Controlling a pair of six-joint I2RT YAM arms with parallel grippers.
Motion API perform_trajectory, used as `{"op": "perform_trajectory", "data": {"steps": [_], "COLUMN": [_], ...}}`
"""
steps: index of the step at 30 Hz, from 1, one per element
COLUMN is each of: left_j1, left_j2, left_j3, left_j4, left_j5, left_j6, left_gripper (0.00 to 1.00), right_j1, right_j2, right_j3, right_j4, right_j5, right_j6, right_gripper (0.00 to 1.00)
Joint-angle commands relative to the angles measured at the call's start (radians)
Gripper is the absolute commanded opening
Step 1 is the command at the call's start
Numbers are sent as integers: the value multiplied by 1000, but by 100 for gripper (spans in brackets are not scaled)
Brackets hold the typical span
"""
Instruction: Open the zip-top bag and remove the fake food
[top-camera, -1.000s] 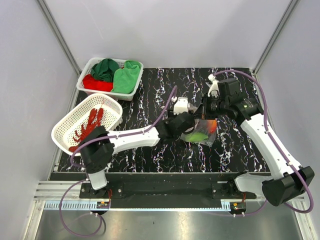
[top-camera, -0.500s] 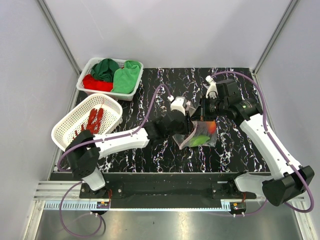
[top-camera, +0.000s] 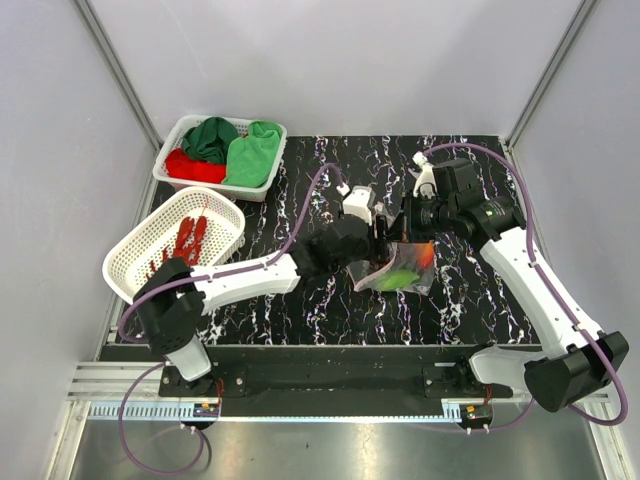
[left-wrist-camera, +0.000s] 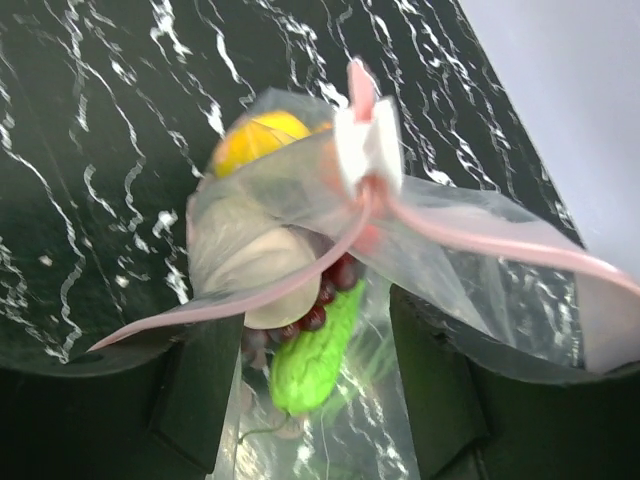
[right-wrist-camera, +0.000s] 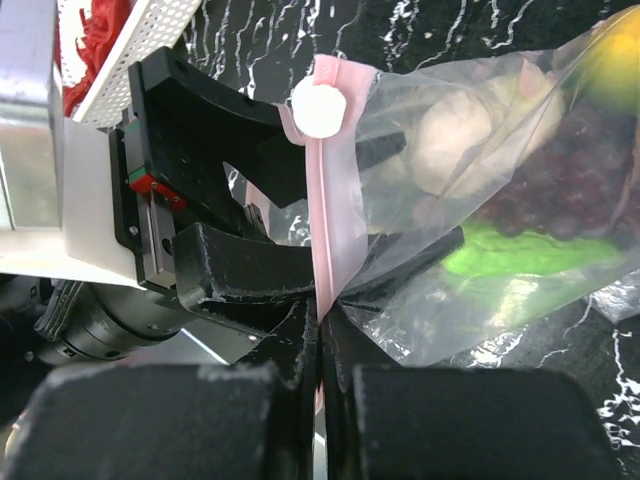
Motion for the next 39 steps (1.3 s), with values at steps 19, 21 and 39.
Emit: {"op": "perform_trajectory", "data": {"steps": [19, 21, 39], "left_j1": [-6, -8, -1], "left_j2": [191, 194, 140], "left_j3": [119, 125, 111], "left_j4": [35, 31, 72], "left_j5": [-283, -295, -231], "left_j6": [131, 120, 172], "left_gripper": [65, 65, 1], "right_j1": [6, 8, 6], "right_j2": [-12, -13, -25], "right_j3": [37, 37, 18], "right_j4": [27, 22, 5], "right_j5": [-52, -47, 26], "right_j6": [2, -1, -27], "right_gripper": [0, 0, 0]}}
